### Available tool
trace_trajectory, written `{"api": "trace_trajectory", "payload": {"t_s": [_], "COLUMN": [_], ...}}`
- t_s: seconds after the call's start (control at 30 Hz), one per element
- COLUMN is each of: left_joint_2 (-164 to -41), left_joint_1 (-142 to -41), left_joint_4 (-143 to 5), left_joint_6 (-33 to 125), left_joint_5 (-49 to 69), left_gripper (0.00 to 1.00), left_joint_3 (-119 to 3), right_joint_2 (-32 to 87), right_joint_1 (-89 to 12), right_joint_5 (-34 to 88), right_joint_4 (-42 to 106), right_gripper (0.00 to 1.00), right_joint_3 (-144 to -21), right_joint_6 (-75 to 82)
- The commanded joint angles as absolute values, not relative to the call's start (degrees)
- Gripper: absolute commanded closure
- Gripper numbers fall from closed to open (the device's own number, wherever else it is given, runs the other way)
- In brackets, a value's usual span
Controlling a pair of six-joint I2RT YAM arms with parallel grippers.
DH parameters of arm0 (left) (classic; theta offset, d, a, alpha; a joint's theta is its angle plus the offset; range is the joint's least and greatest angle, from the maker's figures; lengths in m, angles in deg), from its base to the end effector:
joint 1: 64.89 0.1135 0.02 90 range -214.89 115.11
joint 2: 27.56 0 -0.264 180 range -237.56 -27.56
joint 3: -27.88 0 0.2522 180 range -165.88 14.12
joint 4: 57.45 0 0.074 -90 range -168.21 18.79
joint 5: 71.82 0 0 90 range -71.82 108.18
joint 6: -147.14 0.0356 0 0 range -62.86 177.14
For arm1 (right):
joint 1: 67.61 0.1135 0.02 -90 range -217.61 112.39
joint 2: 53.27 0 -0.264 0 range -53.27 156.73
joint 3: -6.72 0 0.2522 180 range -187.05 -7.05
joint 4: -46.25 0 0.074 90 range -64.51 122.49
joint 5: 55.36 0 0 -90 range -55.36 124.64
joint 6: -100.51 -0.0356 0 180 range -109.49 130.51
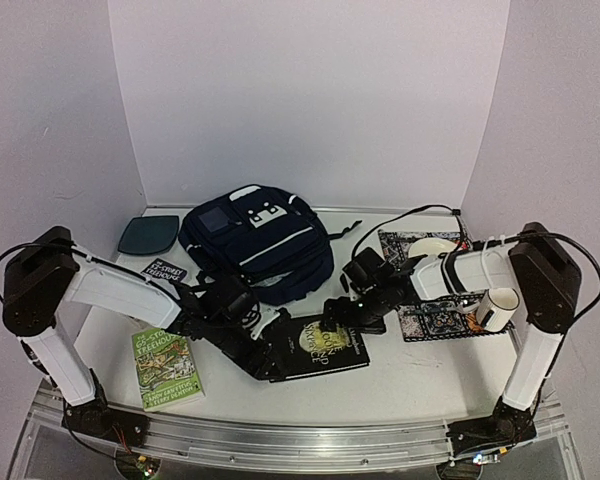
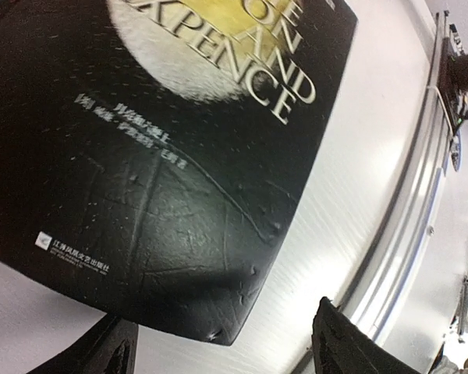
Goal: Pack the student bag
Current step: Rotate the book at the center of the board.
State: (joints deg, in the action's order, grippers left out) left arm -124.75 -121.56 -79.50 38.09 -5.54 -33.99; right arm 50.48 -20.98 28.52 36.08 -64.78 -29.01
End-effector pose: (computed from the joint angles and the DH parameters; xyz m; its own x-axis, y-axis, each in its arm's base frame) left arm 0.1618 -0.2721 0.1398 -0.7260 0.5601 -0.3991 0.6847 0.5339 -0.4962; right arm 0.2560 0.2765 0.1616 -0.8517 0.0198 -0.5237 -0.3045 0.7946 0.5252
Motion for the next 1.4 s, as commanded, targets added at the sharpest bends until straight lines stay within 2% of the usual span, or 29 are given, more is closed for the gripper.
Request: {"api": "trace_trajectory", "payload": {"t_s": [0.0,0.17,0.33,0.47,0.63,0.77,1.0,1.37], "left_joint_2": [-118.6,-114.6,-109.6,-109.5,-111.4,-112.5,-120.6,-135.7], "left_joint_1": [-125.9,-127.7,-127.7,-126.4,-124.6,-122.5,-112.4,-110.3], "left_joint_4": [-77.3,-77.3,-82.5,-88.1,-91.9,-94.1,-93.9,-92.6], "left_joint_6": [36.6,35.0,36.7,38.7,43.1,45.5,48.8,51.3], "left_joint_5": [-8.9,-6.2,0.6,3.6,-1.5,-0.3,0.5,0.8], "left_gripper": [0.23,0.23,0.17,0.14,0.13,0.13,0.13,0.16], "left_joint_3": [-33.3,-31.5,-33.2,-36.0,-38.6,-40.4,-45.8,-55.2], "right_joint_2": [55.3,59.0,55.3,49.8,41.7,35.7,30.7,37.9], "right_joint_1": [-20.2,-20.2,-20.2,-20.2,-20.2,-20.2,-18.3,-14.4], "right_joint_5": [23.0,21.5,26.4,30.8,35.7,38.5,38.9,38.1], "right_joint_4": [35.8,34.0,31.5,29.8,29.3,30.5,43.6,58.3], "right_gripper": [0.04,0.04,0.03,0.02,0.02,0.02,0.02,0.02], "right_joint_3": [-72.9,-80.2,-80.2,-75.7,-68.1,-61.4,-48.4,-44.4], "right_joint_6": [-24.8,-21.9,-20.6,-21.8,-26.4,-33.7,-45.8,-56.3]}}
